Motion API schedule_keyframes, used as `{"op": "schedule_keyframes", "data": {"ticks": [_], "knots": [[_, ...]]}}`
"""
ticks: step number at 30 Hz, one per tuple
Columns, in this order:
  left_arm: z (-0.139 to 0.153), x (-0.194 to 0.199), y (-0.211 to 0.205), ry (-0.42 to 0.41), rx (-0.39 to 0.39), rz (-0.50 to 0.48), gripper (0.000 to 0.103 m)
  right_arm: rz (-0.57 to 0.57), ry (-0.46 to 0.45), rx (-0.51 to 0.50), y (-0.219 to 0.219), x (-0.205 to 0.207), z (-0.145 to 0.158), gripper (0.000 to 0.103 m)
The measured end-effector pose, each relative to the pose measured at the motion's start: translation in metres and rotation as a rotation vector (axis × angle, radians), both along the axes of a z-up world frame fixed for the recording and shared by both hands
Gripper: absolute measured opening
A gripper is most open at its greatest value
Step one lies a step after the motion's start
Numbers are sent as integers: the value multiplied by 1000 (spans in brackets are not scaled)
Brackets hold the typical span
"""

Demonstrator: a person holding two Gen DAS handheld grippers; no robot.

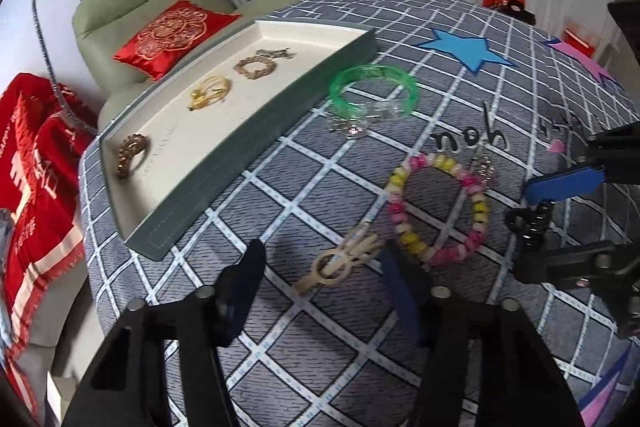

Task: Organize jewelry
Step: 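Grasp the beige bunny-ear clip with the left tool while the right tool grasps the black claw clip, then carry the bunny-ear clip and claw clip over the tray with both tools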

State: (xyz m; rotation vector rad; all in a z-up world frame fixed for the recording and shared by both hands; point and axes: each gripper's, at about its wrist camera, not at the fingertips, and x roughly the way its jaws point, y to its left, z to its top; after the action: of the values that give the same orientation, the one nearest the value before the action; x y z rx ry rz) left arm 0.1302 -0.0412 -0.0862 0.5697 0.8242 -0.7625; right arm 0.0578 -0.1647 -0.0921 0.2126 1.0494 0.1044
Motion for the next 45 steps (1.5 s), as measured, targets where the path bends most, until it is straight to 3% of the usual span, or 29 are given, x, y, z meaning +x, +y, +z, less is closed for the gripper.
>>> {"op": "schedule_keyframes", "data": {"ticks": [1, 3, 5, 7, 20, 33, 45], "knots": [[0, -2, 0, 12, -6, -9, 62, -1, -3, -7, 1, 0, 0, 52], [0, -5, -2, 25, -13, -18, 51, 0, -6, -25, 5, 0, 0, 36], [1, -9, -3, 12, -5, -17, 48, -1, -9, -38, 6, 0, 0, 35], [1, -11, -2, 34, -13, -9, 36, -2, -10, -40, 6, 1, 0, 35], [7, -7, 22, 116, -144, 192, 36, -8, -37, -5, -3, -4, 10, 34], [48, -3, 35, 79, -274, 310, 36, -62, -78, 54, -35, 10, 36, 35], [83, 39, 35, 16, -321, 419, 36, -46, -149, 73, -60, 68, 81, 35]]}}
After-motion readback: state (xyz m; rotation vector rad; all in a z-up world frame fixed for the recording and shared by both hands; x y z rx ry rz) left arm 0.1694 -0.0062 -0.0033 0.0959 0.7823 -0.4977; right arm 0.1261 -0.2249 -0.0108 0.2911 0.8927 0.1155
